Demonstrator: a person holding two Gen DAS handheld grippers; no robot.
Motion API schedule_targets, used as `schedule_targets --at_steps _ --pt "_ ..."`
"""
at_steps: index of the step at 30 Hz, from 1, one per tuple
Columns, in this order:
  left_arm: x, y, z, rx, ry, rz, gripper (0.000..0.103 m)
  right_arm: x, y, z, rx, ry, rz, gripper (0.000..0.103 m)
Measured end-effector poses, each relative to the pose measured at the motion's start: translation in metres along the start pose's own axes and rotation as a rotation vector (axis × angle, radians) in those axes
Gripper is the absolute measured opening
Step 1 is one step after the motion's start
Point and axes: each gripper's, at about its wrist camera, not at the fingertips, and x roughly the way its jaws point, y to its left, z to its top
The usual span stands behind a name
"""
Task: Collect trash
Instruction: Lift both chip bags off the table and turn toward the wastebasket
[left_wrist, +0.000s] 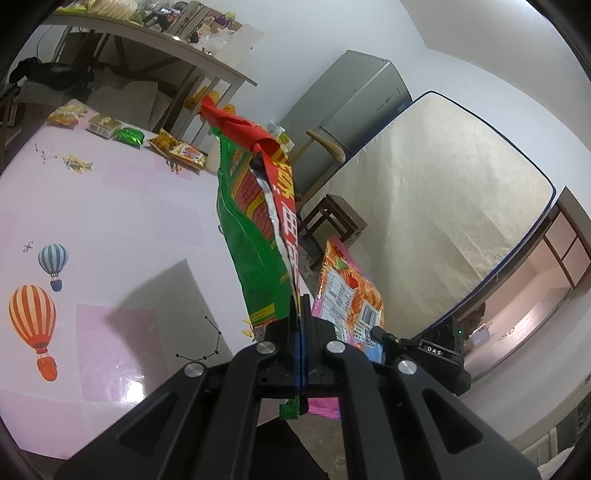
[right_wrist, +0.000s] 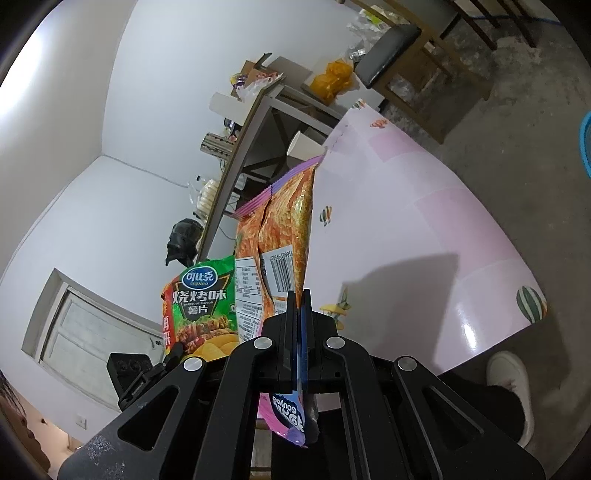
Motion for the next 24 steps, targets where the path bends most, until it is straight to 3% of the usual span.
schedule_targets --at_steps 10,24 --pt "-0.003 -0.005 0.004 0.006 -0.018 0.0 0.0 -0.009 -0.011 0.004 0.016 -0.022 0.003 0.0" --pt "0.03 -0.038 0.018 0.053 -0.002 -0.059 0.0 -0.05 -0.026 0.009 0.036 -0.107 0.009 0.0"
